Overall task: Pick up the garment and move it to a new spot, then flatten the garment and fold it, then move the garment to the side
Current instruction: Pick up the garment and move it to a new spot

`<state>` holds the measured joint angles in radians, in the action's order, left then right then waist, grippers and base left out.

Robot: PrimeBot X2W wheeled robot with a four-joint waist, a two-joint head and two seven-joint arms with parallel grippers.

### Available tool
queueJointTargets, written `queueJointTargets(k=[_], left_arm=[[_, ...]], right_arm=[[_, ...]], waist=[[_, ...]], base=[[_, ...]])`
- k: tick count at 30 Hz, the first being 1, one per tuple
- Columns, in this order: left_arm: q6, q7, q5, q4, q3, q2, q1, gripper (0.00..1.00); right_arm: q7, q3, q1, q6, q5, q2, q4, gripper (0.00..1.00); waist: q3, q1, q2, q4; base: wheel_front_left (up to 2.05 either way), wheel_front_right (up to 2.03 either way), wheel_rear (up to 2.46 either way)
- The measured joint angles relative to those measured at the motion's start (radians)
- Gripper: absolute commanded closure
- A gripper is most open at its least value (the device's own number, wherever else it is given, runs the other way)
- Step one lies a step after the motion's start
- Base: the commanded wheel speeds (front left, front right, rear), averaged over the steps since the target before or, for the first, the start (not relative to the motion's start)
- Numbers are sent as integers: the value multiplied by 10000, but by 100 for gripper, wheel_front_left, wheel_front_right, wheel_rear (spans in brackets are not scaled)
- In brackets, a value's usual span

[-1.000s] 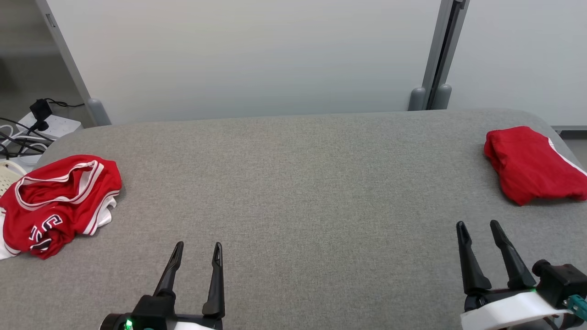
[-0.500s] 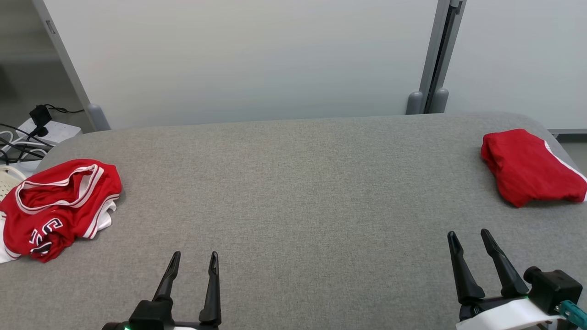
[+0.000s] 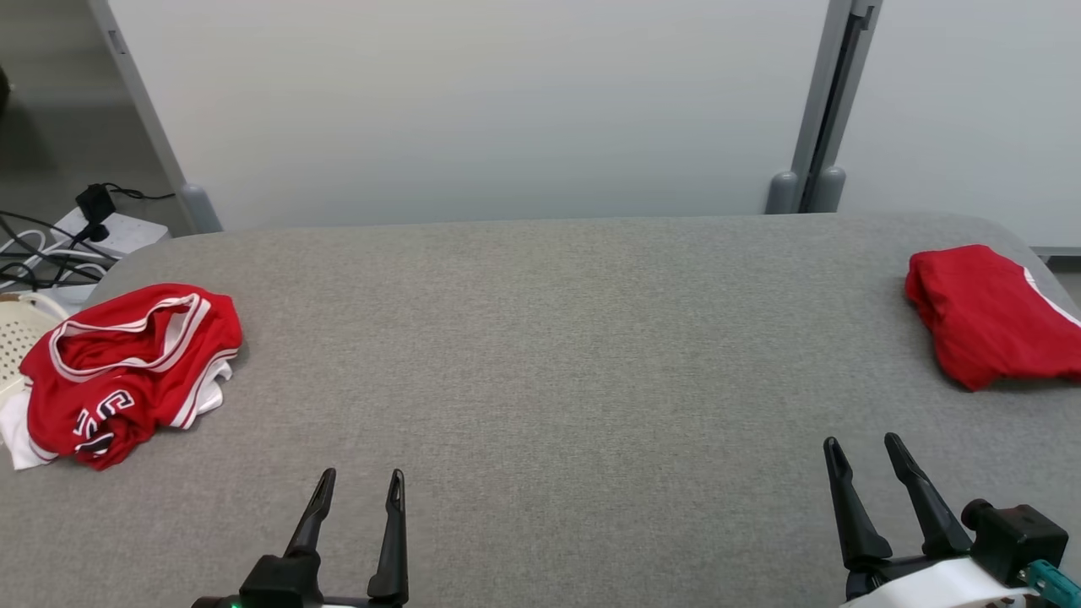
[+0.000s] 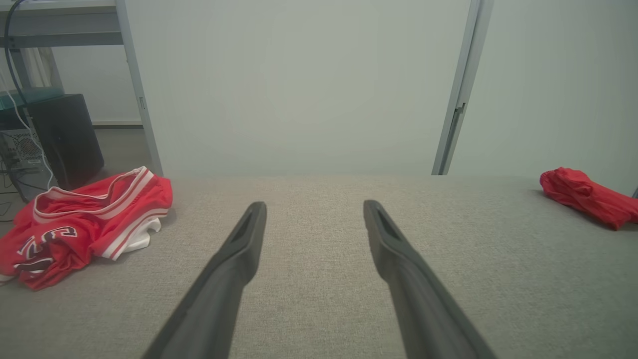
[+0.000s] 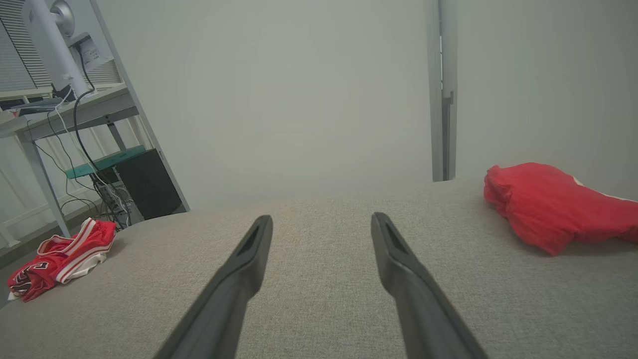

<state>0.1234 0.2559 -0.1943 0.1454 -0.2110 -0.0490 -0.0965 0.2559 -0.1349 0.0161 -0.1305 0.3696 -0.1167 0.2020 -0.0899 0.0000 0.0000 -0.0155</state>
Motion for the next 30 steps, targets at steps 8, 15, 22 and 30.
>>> queueJointTargets(k=[8, 15, 22, 30], left_arm=[[12, 0, 113, -58, 63, 0, 8, 0], [117, 0, 81, -196, 130, 0, 8, 0], [280, 0, 81, -349, 205, -2, 8, 0], [320, 0, 81, -443, 314, -4, 8, 0]], right_arm=[[0, -174, 2, 0, 0, 31, 6, 0], [0, -433, -2, 0, 8, 35, 4, 0], [0, -558, -6, 0, 40, 48, -54, 0], [0, -631, -5, 0, 59, 88, -90, 0]], waist=[[68, 0, 0, 574], [96, 0, 0, 1398], [160, 0, 0, 2476], [238, 0, 0, 3495]], base=[[0, 0, 0], [0, 0, 0], [0, 0, 0], [0, 0, 0]])
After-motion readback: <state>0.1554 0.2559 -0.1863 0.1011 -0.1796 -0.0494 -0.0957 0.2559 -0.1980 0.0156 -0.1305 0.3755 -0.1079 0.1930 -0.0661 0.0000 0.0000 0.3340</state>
